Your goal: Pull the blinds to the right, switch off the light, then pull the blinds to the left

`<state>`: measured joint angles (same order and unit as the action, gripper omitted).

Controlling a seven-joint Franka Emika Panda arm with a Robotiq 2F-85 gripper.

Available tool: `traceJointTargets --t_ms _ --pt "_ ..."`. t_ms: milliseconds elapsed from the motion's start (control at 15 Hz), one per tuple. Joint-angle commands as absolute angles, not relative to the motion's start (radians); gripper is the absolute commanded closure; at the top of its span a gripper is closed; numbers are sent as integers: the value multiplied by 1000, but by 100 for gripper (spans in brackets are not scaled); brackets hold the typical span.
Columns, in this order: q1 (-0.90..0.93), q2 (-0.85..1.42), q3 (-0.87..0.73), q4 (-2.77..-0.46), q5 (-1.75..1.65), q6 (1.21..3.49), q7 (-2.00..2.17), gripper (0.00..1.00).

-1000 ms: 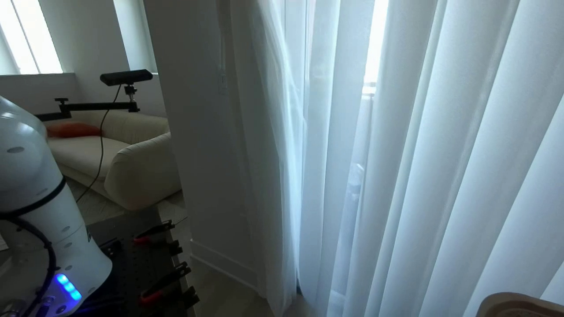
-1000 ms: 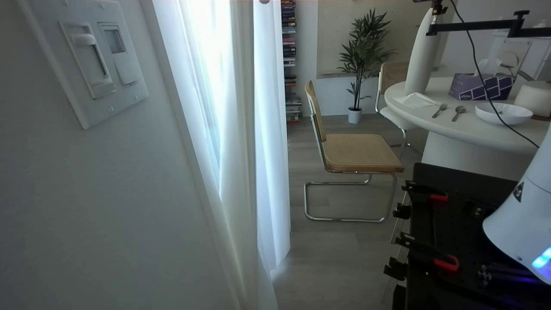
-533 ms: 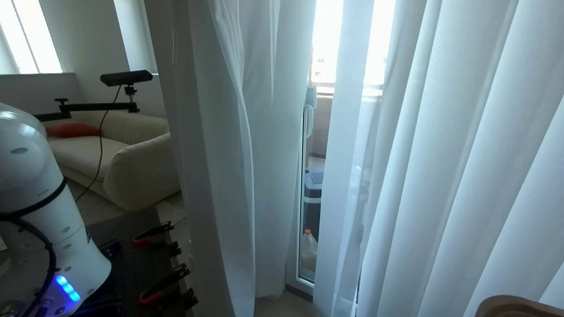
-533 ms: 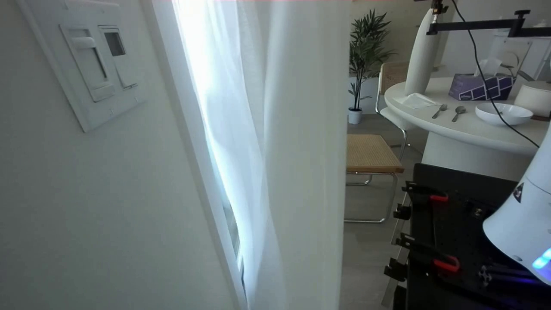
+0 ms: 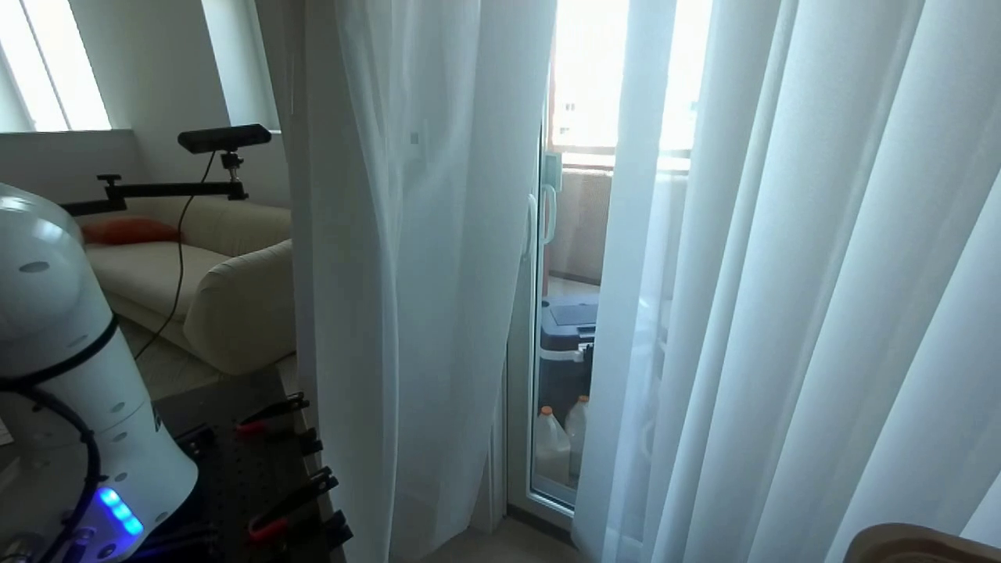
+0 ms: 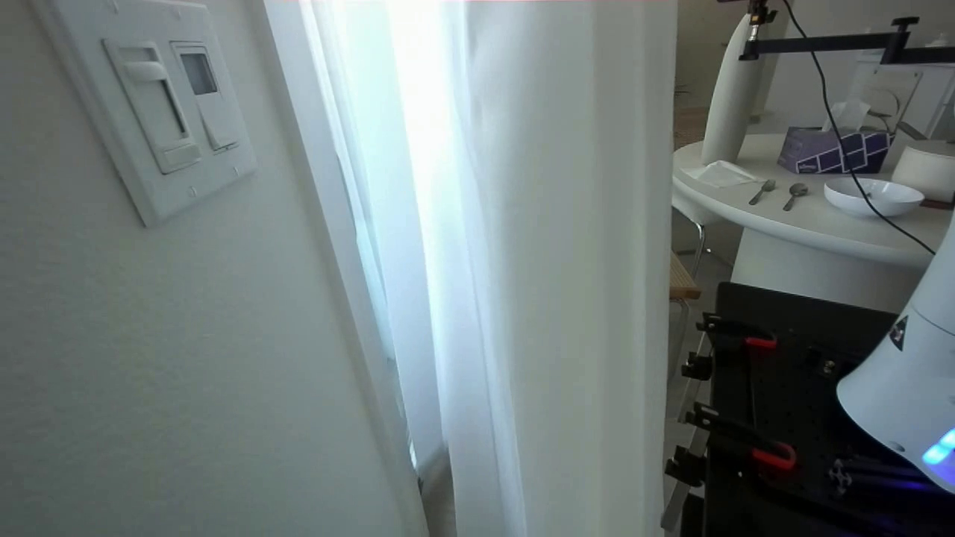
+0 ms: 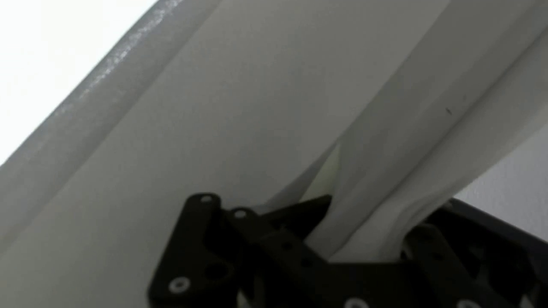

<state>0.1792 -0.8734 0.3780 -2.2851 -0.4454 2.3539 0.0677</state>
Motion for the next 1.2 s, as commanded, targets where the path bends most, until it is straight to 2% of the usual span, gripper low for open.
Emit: traceJointTargets --t_ms 0,200,1133 --pt "211 -852 411 -2334 -398 2272 20 98" --pt "239 -875 405 -2343 -381 2238 7 98" --pt "397 -892 407 -2405 -313 2388 -72 98"
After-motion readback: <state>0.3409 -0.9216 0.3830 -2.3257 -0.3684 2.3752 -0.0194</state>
